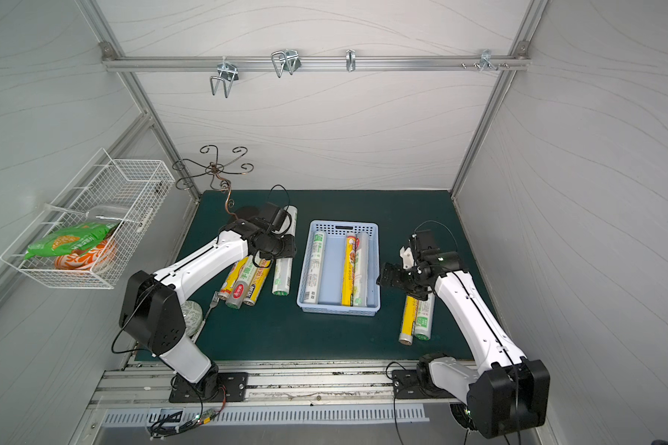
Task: Put the plastic wrap into the basket
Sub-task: Pick up the plastic wrap from the center of the board, then place the plastic wrap in the basket.
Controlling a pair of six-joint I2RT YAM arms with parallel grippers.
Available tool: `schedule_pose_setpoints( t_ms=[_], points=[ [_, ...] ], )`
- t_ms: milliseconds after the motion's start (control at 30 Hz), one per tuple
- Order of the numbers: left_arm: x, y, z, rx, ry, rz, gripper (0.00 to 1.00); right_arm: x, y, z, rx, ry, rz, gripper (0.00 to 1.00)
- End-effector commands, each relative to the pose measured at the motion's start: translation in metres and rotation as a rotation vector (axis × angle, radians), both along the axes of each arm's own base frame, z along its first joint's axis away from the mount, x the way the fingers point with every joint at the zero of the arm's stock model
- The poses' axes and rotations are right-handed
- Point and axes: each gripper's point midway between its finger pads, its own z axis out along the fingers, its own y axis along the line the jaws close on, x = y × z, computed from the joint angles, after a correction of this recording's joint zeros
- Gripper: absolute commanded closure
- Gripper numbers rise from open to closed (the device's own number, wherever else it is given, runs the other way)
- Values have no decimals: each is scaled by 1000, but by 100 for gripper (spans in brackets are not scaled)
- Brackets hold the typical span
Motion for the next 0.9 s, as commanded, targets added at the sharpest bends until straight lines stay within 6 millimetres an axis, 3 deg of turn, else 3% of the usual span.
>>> schedule_pose_setpoints(
  t_ms=[0, 167, 400, 567, 867],
  points=[
    [7, -33, 51, -107, -114, -22, 68, -2, -4, 2, -12, -7, -14, 1],
    [2, -71, 58, -166, -124, -43, 69, -4, -5, 4, -11, -11, -15, 1],
    [2, -113, 43, -175, -105, -63, 70, -8, -8, 7, -20, -22, -21, 1],
    [5, -131, 26, -187, -75, -65, 72, -11, -9, 5, -21, -17, -23, 1],
    [17, -139, -2, -133, -61, -55, 74, -11, -13, 0, -42, -7, -28, 1]
  ],
)
